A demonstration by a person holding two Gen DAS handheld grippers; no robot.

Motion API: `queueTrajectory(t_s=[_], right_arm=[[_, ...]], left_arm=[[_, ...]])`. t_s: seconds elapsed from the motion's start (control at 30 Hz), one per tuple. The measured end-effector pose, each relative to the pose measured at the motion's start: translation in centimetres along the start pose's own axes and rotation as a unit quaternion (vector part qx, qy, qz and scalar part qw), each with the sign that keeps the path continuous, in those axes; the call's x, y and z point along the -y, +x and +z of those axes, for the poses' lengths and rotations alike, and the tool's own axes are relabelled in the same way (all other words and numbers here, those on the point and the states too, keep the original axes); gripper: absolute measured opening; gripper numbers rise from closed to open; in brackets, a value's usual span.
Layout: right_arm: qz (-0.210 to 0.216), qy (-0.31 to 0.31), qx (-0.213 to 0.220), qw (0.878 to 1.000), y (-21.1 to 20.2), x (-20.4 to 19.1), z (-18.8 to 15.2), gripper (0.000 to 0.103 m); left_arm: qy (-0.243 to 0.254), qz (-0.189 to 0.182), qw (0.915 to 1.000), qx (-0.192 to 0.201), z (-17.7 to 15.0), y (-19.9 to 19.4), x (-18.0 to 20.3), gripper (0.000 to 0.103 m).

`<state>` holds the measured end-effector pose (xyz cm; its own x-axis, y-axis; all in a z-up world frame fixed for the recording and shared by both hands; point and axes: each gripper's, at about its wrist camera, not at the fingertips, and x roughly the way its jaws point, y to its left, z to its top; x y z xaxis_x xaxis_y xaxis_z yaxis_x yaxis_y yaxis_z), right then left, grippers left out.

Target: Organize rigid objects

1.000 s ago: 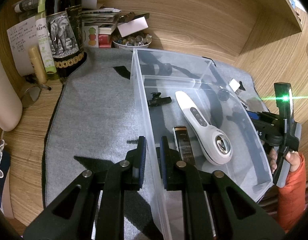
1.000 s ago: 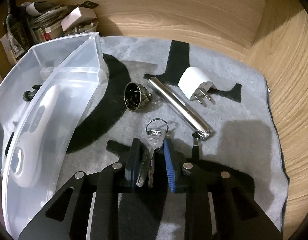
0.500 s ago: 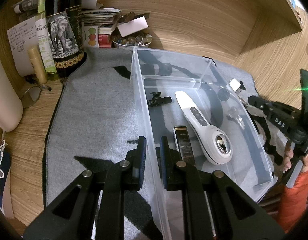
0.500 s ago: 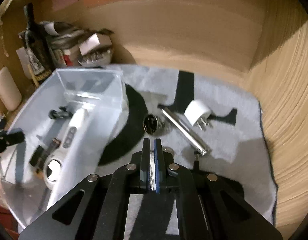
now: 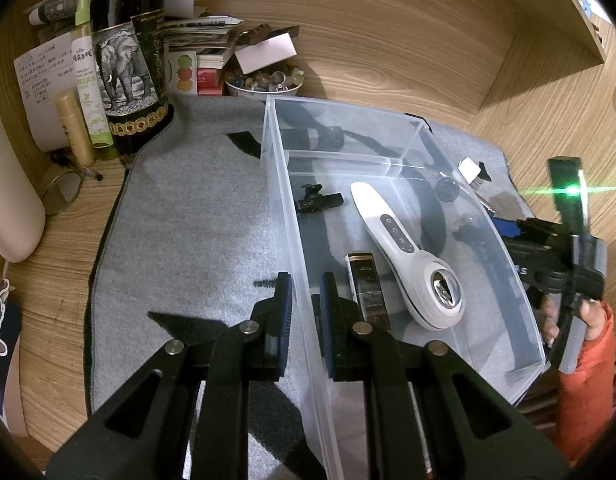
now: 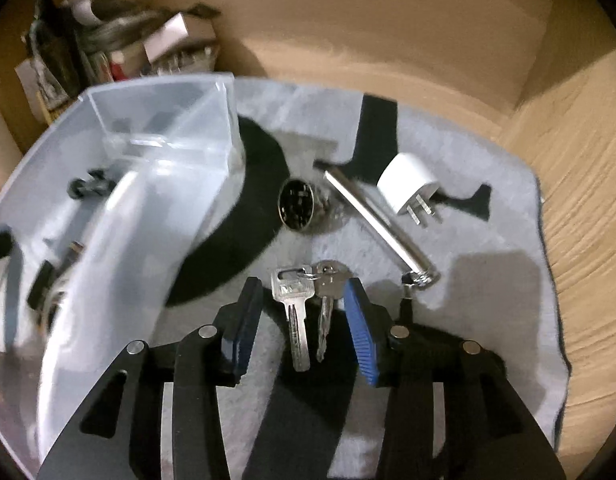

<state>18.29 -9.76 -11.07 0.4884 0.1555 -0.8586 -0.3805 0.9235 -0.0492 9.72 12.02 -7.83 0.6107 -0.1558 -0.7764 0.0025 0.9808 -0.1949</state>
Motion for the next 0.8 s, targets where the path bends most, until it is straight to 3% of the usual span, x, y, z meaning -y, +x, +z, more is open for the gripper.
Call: queueTrajectory(t_s=[0.17,0.23,0.3,0.37,0.8], right_arm=[[0.011,0.01,-0.007,1.0,1.2,0.6,0.3,0.038],[0.016,0.015,-0.003,1.0,1.3,0.8,0.3,0.031],[0.013,0.015,0.0,1.0,1.3,0.8,0.3,0.017],[0.016,0.016,0.002,1.0,1.3,0.8,0.3,0.012],[0.025,0.014,0.039,0.999,-1.4,0.1,-0.1,0.011]], left_arm=[[-0.001,0.0,1.0,0.0,0.0,0.0,0.0,0.012],[0.0,0.0,1.0,0.0,0.0,0.0,0.0,0.012],[-0.001,0.0,1.0,0.0,0.0,0.0,0.0,0.012],[0.0,0.0,1.0,0.0,0.0,0.0,0.0,0.012],[0.0,0.0,1.0,0.0,0.0,0.0,0.0,0.012]])
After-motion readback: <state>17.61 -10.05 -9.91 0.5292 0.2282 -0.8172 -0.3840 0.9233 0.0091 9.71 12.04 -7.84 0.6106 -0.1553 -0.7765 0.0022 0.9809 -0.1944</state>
